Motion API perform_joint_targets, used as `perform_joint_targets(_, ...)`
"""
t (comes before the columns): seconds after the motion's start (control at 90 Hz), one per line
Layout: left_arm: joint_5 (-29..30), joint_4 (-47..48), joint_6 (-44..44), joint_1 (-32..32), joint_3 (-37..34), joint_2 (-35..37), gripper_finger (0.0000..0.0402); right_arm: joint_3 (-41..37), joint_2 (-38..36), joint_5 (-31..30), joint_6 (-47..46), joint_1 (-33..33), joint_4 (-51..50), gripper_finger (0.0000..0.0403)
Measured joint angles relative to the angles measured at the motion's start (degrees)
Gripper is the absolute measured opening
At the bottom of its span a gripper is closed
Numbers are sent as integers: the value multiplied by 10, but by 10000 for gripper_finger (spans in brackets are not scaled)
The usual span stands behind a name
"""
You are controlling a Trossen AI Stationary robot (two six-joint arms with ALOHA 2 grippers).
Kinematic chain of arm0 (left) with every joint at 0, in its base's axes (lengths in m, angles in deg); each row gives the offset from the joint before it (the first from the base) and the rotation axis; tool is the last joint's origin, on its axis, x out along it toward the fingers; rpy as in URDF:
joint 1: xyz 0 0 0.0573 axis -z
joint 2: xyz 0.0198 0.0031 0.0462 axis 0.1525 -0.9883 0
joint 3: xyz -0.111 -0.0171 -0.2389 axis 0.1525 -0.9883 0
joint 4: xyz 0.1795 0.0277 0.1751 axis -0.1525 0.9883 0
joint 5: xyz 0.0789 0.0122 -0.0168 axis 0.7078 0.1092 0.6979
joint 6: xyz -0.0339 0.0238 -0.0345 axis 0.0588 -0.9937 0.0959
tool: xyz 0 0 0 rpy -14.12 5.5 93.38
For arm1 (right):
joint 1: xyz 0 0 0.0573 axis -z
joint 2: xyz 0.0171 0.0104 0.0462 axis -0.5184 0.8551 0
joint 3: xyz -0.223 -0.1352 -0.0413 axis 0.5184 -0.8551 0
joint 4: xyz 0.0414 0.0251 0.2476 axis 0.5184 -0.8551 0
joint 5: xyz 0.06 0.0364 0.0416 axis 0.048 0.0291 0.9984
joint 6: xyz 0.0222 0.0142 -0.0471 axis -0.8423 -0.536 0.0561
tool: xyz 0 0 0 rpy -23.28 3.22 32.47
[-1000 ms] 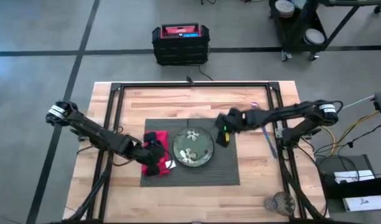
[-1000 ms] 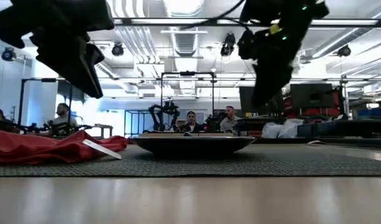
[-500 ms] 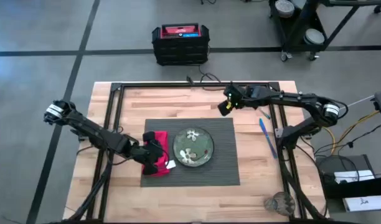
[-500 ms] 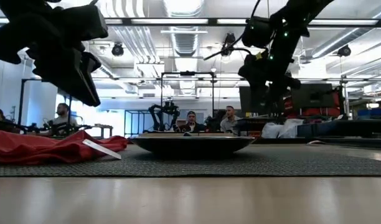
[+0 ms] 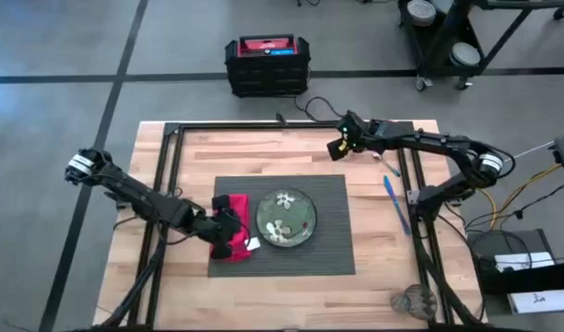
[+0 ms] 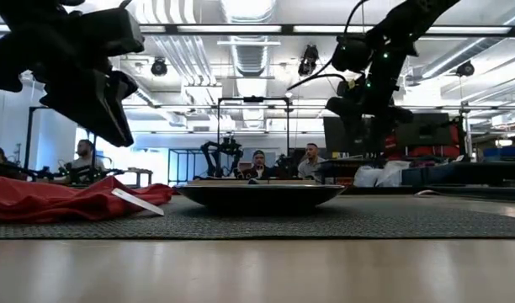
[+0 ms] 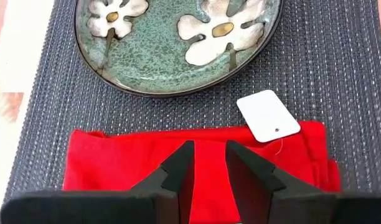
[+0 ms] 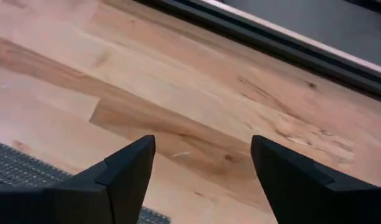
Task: Set table place
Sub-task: Move the blue glass to the top right of the gray table mat
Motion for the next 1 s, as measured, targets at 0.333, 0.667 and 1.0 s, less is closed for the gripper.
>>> perform_joint_targets(0.333, 1, -18, -88, -71, -1, 70, 77, 0, 0, -1, 77, 6, 116, 286)
perform_joint_targets(0.667, 0, -43, -119, -125, -2, 91, 77, 37, 0, 136, 182, 68, 140, 270)
perform_joint_targets(1.0, -1, -44, -113, -122, -2, 67, 77, 217, 21, 111, 140, 119, -145, 261)
